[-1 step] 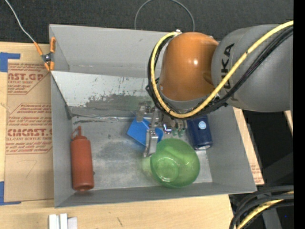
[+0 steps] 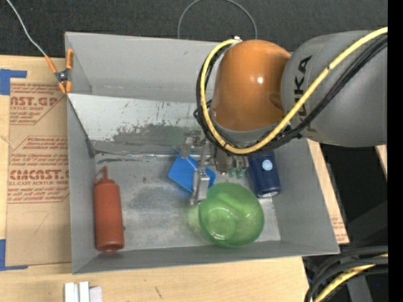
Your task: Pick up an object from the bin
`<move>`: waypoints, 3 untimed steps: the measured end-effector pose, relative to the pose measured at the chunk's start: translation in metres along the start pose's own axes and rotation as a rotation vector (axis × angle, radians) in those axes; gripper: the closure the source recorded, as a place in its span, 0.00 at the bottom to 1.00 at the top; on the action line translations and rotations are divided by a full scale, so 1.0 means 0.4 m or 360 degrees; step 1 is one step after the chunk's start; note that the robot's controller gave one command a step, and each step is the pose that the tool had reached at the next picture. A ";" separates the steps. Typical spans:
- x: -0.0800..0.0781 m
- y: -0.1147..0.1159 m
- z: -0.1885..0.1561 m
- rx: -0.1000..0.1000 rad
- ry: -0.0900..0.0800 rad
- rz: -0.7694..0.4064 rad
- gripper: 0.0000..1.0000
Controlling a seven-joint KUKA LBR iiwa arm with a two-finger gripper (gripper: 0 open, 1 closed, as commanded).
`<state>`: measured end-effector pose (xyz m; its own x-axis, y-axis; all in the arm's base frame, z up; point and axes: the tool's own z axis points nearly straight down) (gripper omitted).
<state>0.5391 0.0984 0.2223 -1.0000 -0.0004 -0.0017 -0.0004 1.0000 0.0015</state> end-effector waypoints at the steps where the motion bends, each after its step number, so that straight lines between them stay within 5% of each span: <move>1: 0.056 -0.081 0.182 0.0000 0.0002 -0.0112 0.00; 2: 0.027 -0.133 0.221 -0.0002 0.0000 0.0282 0.00; 3: -0.008 -0.228 0.295 0.0000 0.0000 -0.0254 0.00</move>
Offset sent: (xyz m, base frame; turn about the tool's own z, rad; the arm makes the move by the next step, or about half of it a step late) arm -0.0104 -0.0539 -0.0878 0.1755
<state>0.5427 0.0075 0.1044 -0.9873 -0.1590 -0.0019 -0.1590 0.9873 0.0011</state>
